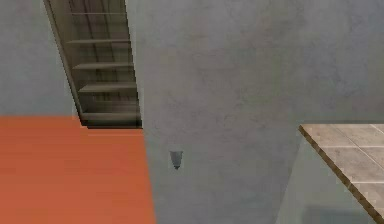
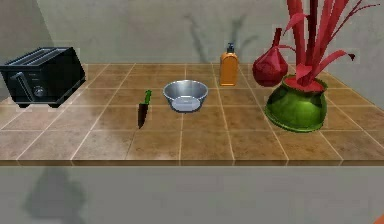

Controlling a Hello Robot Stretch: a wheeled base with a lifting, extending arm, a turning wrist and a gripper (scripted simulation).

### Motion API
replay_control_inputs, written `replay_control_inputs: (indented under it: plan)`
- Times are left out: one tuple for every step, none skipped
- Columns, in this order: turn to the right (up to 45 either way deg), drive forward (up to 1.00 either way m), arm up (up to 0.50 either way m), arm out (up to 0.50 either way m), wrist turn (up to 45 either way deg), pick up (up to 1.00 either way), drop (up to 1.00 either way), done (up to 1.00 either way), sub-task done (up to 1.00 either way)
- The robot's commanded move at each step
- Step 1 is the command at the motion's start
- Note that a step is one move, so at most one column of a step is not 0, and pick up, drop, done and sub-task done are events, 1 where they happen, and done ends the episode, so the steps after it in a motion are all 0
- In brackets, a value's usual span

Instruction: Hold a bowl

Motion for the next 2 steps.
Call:
replay_control_inputs:
  plan:
    - [0.0, 0.00, 0.50, 0.00, 0.0, 0.00, 0.00, 0.00, 0.00]
    - [0.0, 0.00, 0.38, 0.00, 0.0, 0.00, 0.00, 0.00, 0.00]
